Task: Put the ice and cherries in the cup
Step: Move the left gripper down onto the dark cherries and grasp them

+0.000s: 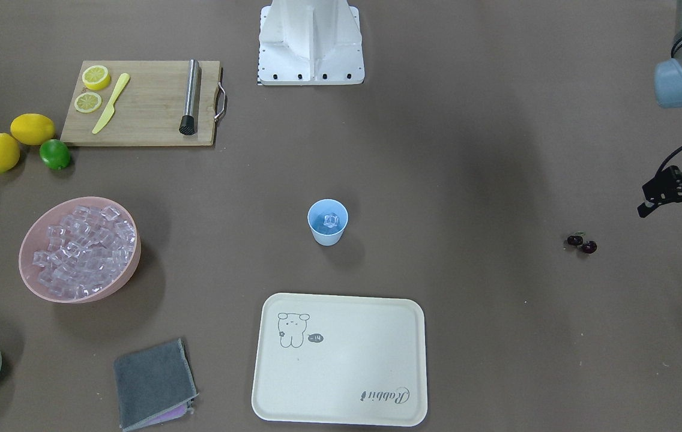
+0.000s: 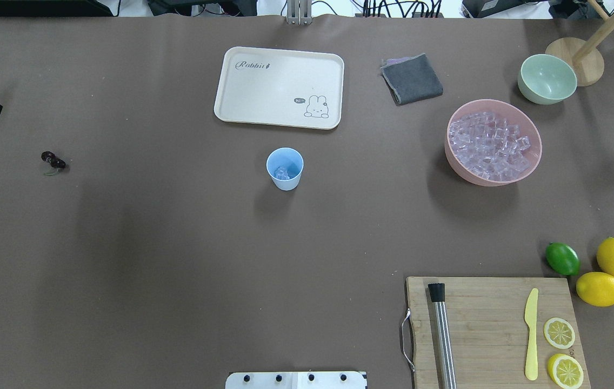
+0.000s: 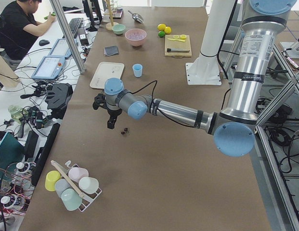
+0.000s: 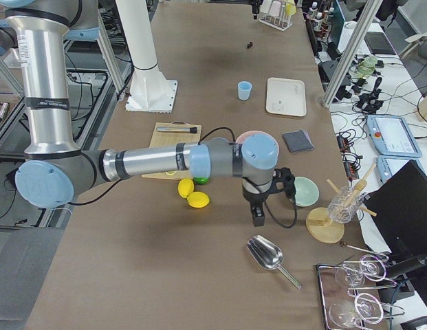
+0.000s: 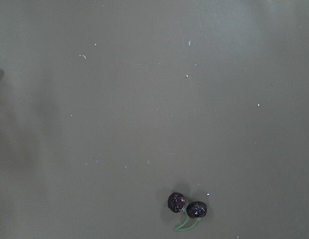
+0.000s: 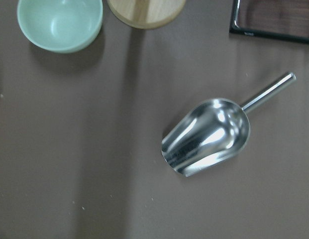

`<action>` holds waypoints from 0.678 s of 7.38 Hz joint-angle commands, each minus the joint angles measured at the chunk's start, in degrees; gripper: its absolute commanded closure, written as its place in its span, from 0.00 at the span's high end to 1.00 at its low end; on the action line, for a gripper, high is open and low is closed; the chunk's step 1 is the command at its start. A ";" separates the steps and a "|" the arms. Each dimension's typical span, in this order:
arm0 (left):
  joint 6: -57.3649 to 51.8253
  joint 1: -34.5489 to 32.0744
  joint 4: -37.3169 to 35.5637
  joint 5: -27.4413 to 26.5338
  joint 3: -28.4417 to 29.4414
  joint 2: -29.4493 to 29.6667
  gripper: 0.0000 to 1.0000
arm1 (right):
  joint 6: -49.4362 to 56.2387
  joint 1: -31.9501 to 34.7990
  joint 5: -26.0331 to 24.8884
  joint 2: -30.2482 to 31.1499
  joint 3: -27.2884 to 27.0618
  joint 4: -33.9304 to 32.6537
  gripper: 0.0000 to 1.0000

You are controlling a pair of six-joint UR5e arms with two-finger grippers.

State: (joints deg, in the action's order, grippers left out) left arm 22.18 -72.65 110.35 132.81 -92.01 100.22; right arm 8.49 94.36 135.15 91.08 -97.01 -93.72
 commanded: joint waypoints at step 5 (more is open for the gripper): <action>-0.12 6.70 0.57 -5.42 9.38 5.33 0.97 | -0.94 1.18 1.26 5.69 -0.29 3.11 1.00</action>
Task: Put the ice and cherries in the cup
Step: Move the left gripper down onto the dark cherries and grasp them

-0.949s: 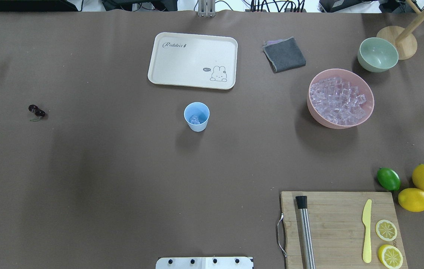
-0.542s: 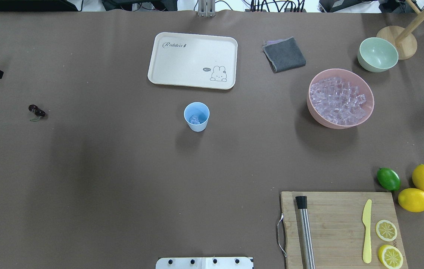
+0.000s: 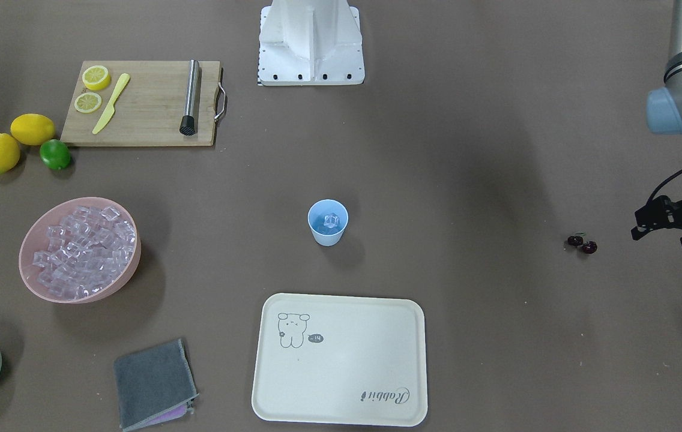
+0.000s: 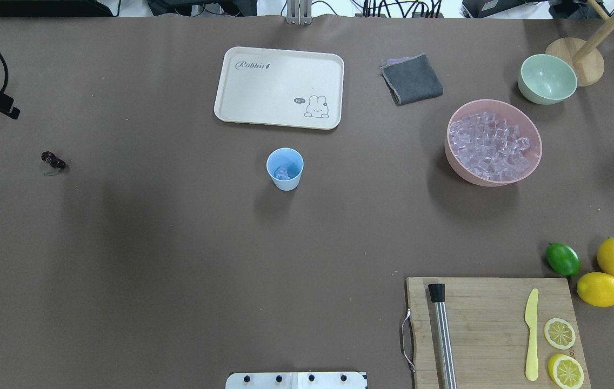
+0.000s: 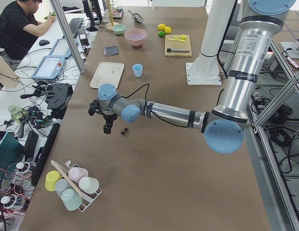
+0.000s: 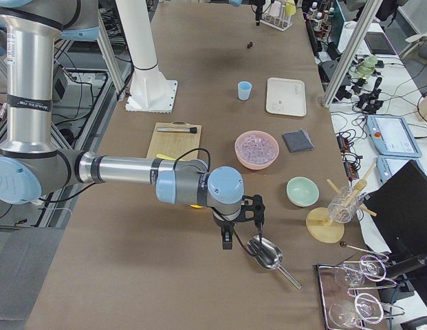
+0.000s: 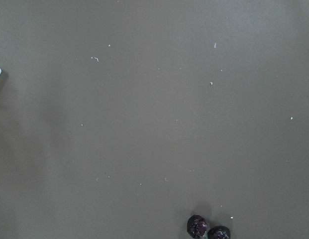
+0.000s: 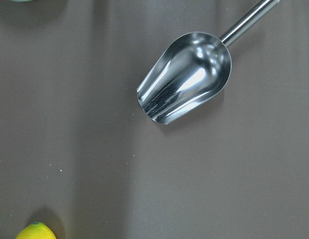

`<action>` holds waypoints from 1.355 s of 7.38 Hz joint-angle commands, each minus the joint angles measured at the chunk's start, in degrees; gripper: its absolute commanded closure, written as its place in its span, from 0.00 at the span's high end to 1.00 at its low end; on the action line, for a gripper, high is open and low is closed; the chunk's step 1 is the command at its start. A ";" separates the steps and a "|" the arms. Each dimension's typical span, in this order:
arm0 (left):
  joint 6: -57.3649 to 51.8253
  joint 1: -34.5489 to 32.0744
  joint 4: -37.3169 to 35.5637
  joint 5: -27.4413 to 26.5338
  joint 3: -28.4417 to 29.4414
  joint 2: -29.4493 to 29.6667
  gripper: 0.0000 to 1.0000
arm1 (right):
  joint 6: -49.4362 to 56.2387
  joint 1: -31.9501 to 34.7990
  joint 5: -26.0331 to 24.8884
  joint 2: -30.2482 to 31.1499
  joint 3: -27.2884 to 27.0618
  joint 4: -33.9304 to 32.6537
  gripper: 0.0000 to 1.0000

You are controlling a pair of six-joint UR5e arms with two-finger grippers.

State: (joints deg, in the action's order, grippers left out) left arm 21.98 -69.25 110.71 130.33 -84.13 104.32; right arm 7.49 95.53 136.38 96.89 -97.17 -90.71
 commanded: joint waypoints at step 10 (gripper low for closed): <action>9.58 10.01 15.42 -3.77 8.89 0.36 0.78 | 1.48 1.15 -0.42 3.04 -2.85 0.10 1.00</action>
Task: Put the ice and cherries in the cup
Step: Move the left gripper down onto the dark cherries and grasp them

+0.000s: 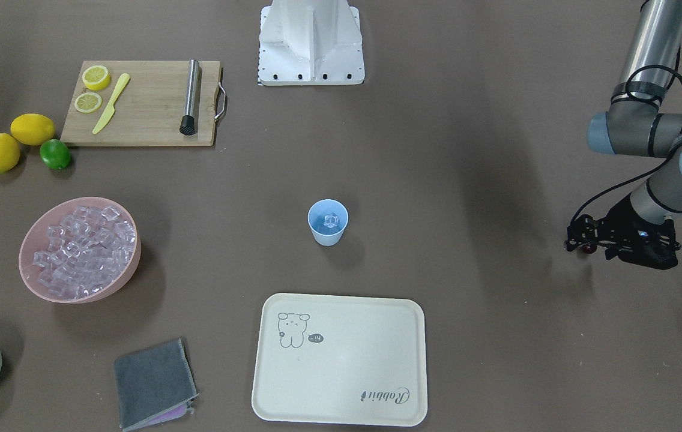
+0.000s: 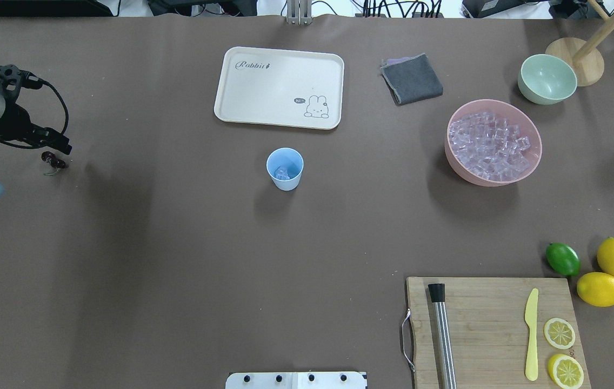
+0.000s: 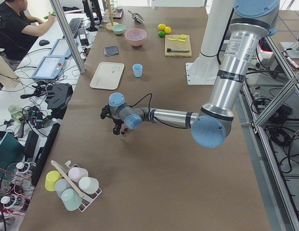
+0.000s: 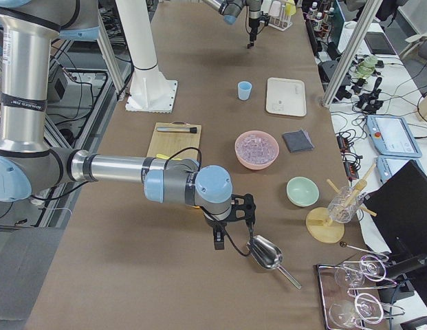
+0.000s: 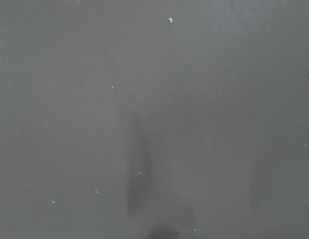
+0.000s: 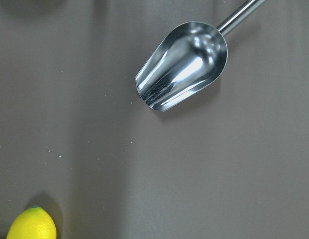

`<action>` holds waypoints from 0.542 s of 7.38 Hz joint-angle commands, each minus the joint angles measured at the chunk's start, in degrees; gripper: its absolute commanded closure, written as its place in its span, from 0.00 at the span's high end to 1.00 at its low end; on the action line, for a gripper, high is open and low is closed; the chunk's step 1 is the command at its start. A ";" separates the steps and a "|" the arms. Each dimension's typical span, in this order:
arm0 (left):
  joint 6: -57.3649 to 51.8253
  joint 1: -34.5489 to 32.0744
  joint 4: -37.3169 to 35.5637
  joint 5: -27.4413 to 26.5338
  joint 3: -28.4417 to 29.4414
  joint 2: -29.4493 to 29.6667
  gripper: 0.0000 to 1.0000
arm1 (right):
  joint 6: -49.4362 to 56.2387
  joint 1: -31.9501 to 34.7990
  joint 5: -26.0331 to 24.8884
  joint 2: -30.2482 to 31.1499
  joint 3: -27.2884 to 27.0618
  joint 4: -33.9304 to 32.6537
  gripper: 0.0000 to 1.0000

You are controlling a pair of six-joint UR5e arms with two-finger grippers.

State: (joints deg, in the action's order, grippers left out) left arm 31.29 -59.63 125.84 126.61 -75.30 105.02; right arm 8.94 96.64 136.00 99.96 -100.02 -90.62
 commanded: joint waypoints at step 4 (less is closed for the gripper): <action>0.27 2.06 0.29 -0.05 -0.02 -0.52 0.79 | -0.06 0.13 -0.74 -0.64 0.09 0.00 1.00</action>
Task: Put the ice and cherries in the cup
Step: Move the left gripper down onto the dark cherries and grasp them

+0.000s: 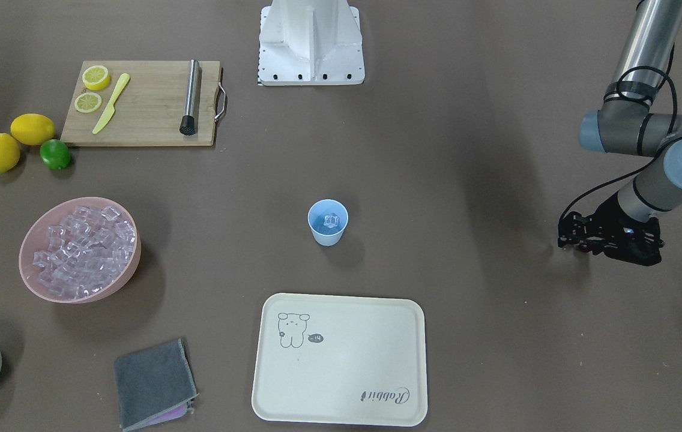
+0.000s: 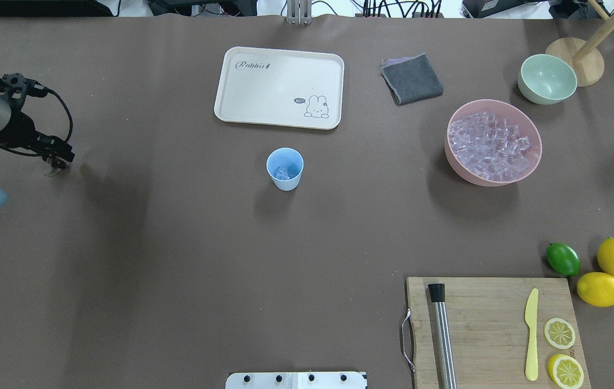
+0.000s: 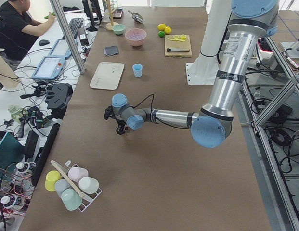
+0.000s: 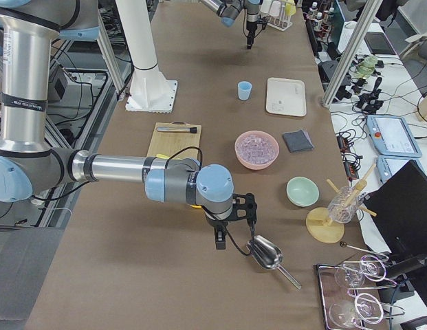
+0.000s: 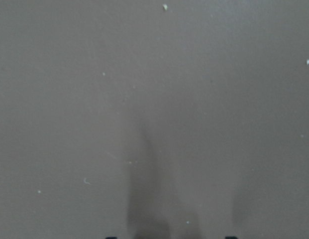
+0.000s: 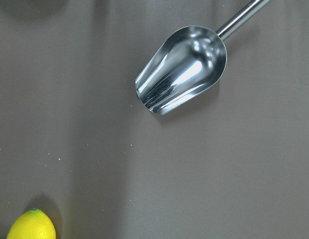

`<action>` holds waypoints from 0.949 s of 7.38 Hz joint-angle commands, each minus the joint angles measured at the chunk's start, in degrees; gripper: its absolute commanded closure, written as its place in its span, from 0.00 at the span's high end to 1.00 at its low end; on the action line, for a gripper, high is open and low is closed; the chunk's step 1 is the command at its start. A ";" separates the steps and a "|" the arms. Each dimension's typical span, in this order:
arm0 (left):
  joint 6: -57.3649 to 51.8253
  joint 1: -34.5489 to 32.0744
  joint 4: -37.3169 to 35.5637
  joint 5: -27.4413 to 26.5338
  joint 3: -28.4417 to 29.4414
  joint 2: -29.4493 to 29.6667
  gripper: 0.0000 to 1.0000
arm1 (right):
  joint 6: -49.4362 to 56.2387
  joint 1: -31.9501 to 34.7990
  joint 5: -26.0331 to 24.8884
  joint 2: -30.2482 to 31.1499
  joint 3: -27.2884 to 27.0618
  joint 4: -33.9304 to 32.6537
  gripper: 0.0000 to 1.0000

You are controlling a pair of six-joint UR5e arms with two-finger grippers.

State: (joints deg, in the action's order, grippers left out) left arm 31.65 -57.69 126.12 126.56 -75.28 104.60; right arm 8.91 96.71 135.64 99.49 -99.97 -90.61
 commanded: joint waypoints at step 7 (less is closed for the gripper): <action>-0.45 -0.06 0.97 0.35 -1.09 -1.68 0.34 | 0.05 0.06 -0.37 -0.08 -0.13 0.00 1.00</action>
State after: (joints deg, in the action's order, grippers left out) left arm 31.15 -57.66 127.34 126.68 -76.01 102.93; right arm 8.96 96.76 135.27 99.43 -99.97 -90.62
